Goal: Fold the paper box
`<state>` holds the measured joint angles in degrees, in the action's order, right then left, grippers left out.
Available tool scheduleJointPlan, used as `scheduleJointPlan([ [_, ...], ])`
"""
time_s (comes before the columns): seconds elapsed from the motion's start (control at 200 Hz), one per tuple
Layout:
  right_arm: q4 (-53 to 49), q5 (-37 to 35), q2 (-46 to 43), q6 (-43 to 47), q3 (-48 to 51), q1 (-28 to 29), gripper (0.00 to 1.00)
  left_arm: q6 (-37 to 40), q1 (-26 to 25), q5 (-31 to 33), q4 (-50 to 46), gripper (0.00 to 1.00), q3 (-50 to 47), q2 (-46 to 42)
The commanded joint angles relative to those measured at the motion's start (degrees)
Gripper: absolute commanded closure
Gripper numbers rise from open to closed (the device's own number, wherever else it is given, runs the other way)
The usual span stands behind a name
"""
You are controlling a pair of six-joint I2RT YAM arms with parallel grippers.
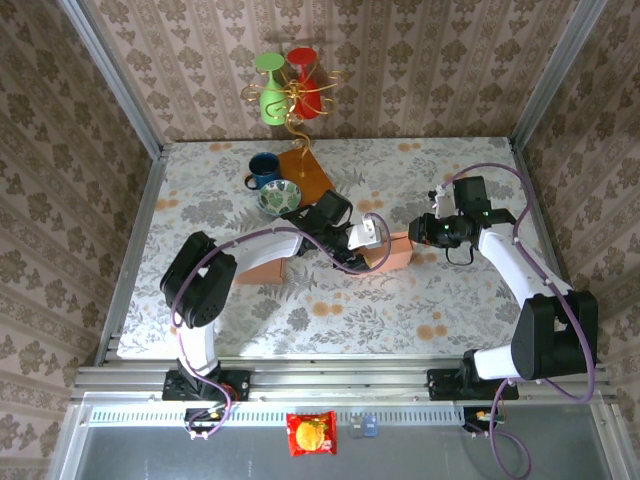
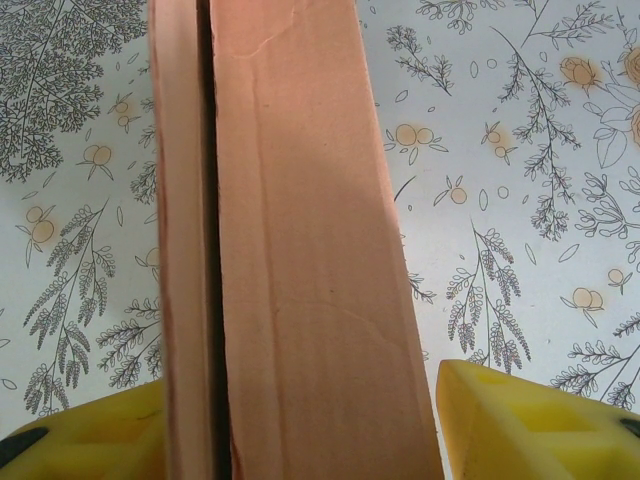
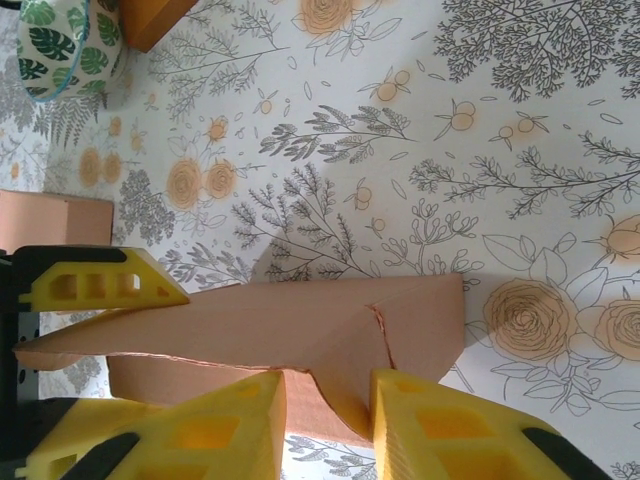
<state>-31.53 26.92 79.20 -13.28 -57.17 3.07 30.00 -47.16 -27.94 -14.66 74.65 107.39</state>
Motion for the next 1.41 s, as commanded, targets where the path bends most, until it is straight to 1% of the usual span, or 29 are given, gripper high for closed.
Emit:
scheduleJointPlan([
  [0.0, -1.0, -3.3, -0.4, 1.8, -0.3, 1.0, 0.73, 1.2, 0.4, -1.8, -1.9, 0.42, 1.7, -0.7],
  [0.2, -2.2, -7.1, -0.2, 2.2, -0.7, 1.9, 0.78, 1.1, 0.4, -1.8, -1.8, 0.43, 1.6, -0.7],
  [0.51, -3.4, -12.7, 0.2, 3.2, -2.7, 4.2, 0.83, 1.2, 0.4, -1.8, -1.9, 0.43, 1.6, -0.8],
  [0.58, -3.6, -14.1, 1.7, 3.3, -3.2, 4.9, 0.86, 1.2, 0.4, -1.9, -2.1, 0.43, 1.5, -0.8],
  [0.79, -5.0, -20.4, 1.6, 3.8, -3.9, 8.4, 0.95, 1.1, 0.5, -1.7, -2.1, 0.43, 1.7, -0.7],
  [0.925, -5.7, -24.2, 0.9, 3.3, -3.6, 9.9, 1.0, 0.9, 0.6, -1.8, -2.3, 0.48, 2.2, -0.4],
  [1.005, -6.0, -26.5, 1.0, 3.1, -3.1, 10.7, 1.0, 0.3, 0.9, -2.0, -2.4, 0.51, 2.4, -0.2],
  [1.02, -6.0, -26.8, -0.6, 3.0, -3.1, 10.9, 1.0, 0.2, 1.0, -2.0, -2.3, 0.51, 2.4, -0.2],
  [1.25, -5.0, -29.2, -2.3, 0.6, -0.5, 12.9, 1.0, -1.2, 2.0, -2.3, -1.3, 0.51, 1.9, -0.7],
  [1.4, -3.7, -30.7, -3.0, -2.3, 0.8, 14.4, 1.0, -2.3, 1.9, -2.2, 0.0, 0.49, 0.4, -1.6],
])
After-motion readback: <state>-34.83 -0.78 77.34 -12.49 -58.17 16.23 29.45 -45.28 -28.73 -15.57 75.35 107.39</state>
